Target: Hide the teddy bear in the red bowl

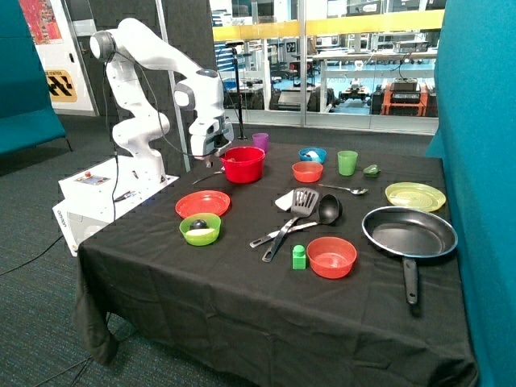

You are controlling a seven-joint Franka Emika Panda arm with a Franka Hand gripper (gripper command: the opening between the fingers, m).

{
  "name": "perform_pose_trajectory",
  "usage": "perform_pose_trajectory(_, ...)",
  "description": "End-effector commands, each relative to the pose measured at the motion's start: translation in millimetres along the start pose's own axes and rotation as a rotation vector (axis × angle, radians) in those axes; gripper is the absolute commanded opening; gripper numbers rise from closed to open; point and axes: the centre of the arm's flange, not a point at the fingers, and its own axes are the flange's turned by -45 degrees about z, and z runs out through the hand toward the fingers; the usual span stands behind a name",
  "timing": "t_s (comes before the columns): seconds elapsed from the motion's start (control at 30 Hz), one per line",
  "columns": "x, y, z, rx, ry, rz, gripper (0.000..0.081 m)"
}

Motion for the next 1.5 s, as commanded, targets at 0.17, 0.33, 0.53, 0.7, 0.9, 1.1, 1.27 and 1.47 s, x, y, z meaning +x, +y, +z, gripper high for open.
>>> perform_pose_trajectory(0.17, 0.9, 17.5, 26.8, -0.0030, 0.0025, 0.127, 0.0686)
perform_pose_trajectory(0.33, 5.1, 12.8, 40.4, -0.0030, 0.0026, 0.148, 0.0678)
perform_pose_trajectory(0.53, 9.4, 13.6, 50.7, -0.0030, 0.0026, 0.158, 0.0677)
perform_pose_trajectory(0.7, 13.9, 15.0, 56.1, -0.0030, 0.0026, 0.162, 0.0676)
perform_pose_trajectory(0.9, 14.3, 12.7, 65.2, -0.0030, 0.0026, 0.169, 0.0675)
perform_pose_trajectory(1.1, 9.6, 10.7, 79.4, -0.0030, 0.0026, 0.182, 0.0671)
perform_pose_trajectory(1.27, 9.2, 11.4, 89.0, -0.0030, 0.0026, 0.191, 0.0665)
perform_pose_trajectory(1.47, 11.9, 13.4, 95.8, -0.0030, 0.0026, 0.198, 0.0659)
